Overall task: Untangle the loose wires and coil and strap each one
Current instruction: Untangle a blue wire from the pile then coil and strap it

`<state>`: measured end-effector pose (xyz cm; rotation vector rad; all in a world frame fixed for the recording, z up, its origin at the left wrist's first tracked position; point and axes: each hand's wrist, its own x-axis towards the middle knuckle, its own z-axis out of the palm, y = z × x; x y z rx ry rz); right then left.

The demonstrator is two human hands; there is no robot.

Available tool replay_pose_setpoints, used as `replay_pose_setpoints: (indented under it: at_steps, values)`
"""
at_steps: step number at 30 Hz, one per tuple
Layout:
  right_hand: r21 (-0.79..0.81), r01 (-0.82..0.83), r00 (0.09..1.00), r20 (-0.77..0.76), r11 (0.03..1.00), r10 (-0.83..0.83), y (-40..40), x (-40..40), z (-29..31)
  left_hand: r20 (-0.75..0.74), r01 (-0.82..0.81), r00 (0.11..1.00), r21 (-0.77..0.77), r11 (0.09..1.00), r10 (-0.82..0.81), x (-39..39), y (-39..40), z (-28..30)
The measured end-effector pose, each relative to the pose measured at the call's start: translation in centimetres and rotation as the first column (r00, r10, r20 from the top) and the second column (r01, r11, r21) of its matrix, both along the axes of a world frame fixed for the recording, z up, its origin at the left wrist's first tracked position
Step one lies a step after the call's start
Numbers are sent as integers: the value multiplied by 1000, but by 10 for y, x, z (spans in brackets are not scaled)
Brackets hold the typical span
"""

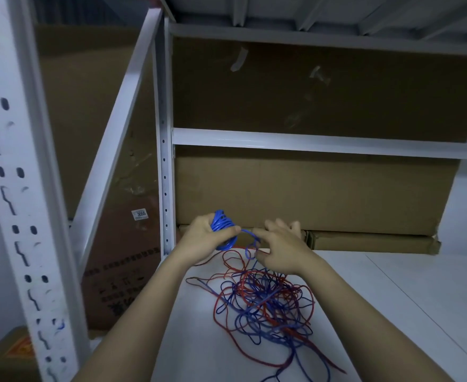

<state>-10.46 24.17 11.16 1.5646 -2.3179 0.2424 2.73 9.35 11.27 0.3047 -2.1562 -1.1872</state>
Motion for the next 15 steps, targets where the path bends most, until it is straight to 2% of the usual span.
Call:
replay_pose_setpoints:
  at_steps: [2, 4, 5, 10, 13, 15]
  values:
    - [-85, -18, 977, 212, 996, 35, -2, 3, -3, -19, -6, 1000, 60, 998, 7, 1, 2, -2]
    - [-277, -19, 879, 453, 961, 148, -4, 4, -6, -37, 25, 999, 131, 991, -20, 0, 6, -4]
    - [-353, 2, 846, 499, 936, 186, -5, 4, -8, -37, 40, 999, 153, 987, -35, 0, 8, -5]
    - [-533, 57, 764, 567, 844, 307, -4, 9, -13, -9, 75, 997, 203, 976, -75, 3, 14, -4]
    - [-656, 63, 788, 495, 753, 366, -1, 4, -14, -16, 47, 999, 240, 970, -44, 5, 14, -2]
    - [-664, 77, 750, 530, 743, 396, 3, 1, -15, -35, 12, 999, 264, 964, -3, 7, 12, -2]
